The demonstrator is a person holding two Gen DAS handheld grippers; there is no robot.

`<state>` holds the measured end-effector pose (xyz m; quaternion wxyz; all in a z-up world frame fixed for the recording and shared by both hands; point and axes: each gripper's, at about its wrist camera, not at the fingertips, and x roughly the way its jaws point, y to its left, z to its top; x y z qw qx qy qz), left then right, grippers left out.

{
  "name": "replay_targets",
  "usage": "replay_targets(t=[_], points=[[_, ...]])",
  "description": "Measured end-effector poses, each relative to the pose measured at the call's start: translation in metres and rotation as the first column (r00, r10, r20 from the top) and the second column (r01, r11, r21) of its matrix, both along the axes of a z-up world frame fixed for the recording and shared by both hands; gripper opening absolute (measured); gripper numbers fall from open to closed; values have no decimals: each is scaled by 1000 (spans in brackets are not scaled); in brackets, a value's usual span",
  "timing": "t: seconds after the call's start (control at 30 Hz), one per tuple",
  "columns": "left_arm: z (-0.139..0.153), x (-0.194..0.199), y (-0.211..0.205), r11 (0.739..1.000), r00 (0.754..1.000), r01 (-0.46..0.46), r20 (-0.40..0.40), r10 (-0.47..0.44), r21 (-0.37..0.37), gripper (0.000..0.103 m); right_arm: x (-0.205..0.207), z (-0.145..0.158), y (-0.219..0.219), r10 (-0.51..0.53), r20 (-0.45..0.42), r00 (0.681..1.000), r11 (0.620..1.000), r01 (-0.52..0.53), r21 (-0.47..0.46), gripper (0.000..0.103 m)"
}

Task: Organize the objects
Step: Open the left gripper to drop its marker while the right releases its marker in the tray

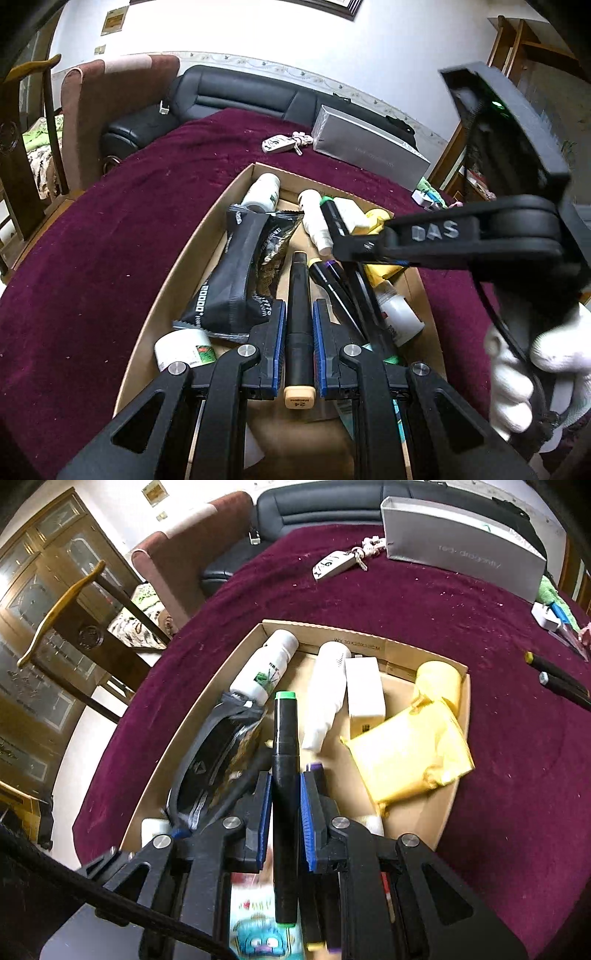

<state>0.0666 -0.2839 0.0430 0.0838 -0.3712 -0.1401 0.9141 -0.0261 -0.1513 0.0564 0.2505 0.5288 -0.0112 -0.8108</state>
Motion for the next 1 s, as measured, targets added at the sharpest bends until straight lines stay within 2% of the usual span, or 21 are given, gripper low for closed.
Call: replay_targets(t=[0.43, 0.67, 0.73, 0.83, 0.87, 0.93, 1.0], points=[[-3, -5, 1, 1000, 1000, -3, 12, 2, 12, 11, -21, -17, -19, -8, 38, 999, 1000, 8, 13, 13], [-3, -5, 3, 1000, 1000, 1, 10, -1, 19, 12, -26, -25, -17, -25, 69, 997, 999, 27, -19, 13], [-2, -5, 3, 1000, 1000, 1, 6, -2, 23, 12, -27, -26, -13, -44, 78, 996, 998, 47, -46, 14], [0, -4, 5, 1000, 1000, 10, -9, -10, 23, 14, -25, -24, -7, -53, 79, 995, 995, 59, -81, 27], [2, -3, 6, 1000, 1000, 16, -19, -15, 25, 20, -24, -21, -4, -58, 68, 996, 994, 64, -90, 31], [8, 0, 9, 1000, 999, 4, -44, -4, 4, 39, -18, -12, 1, -63, 39, 997, 992, 67, -110, 33], [16, 7, 14, 999, 996, -30, -87, 27, -35, 71, -10, 0, 8, -62, 2, 998, 990, 62, -130, 35]])
